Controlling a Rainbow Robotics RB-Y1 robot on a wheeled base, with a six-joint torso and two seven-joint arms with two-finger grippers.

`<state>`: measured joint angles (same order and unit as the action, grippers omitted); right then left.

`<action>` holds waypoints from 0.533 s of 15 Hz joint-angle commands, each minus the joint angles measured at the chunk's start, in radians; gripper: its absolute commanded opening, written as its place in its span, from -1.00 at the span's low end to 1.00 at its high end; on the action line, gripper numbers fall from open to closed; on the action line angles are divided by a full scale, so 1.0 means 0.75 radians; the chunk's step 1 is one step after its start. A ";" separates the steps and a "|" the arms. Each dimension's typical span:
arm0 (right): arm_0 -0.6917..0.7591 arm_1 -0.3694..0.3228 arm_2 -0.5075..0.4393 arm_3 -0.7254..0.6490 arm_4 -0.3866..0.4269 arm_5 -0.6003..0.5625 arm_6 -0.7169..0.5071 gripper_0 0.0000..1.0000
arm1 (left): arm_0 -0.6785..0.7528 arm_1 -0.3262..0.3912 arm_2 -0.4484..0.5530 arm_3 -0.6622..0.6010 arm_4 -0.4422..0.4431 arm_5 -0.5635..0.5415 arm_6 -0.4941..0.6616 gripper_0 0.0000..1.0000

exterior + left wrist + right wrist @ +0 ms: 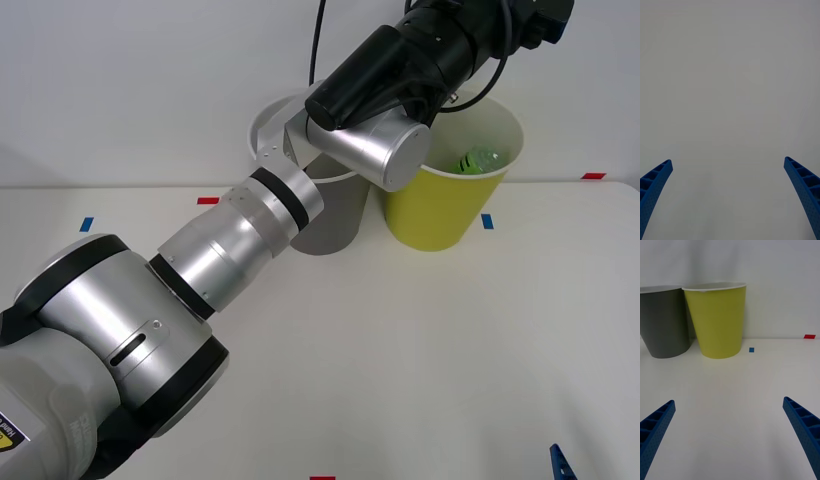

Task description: Put cans in the gray bin and PET bottles in the light green bin.

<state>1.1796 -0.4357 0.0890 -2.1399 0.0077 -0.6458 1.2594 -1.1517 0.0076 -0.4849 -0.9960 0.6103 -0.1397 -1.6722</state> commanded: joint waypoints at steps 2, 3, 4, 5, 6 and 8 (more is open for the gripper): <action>0.000 0.000 0.000 0.000 0.000 0.000 0.000 1.00 | 0.143 0.127 0.023 -0.361 -0.016 0.289 -0.006 1.00; 0.000 0.000 0.000 0.000 0.000 0.000 0.000 1.00 | 0.175 0.158 0.043 -0.437 -0.024 0.354 -0.014 1.00; 0.000 0.000 0.000 0.000 0.000 0.000 0.000 1.00 | 0.202 0.186 0.041 -0.476 -0.026 0.360 -0.016 1.00; 0.000 0.000 0.000 0.000 0.000 0.000 0.000 1.00 | 0.239 0.215 0.041 -0.525 -0.026 0.360 -0.022 1.00; 0.000 0.000 0.000 0.000 0.000 0.000 0.000 1.00 | 0.278 0.243 0.041 -0.578 -0.026 0.360 -0.024 1.00; 0.000 0.000 0.000 0.000 0.000 0.000 0.000 1.00 | 0.351 0.303 0.041 -0.666 -0.026 0.360 -0.030 1.00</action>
<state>1.1796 -0.4356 0.0890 -2.1399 0.0077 -0.6458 1.2594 -0.9132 0.2133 -0.4542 -1.4656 0.5909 0.1301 -1.6917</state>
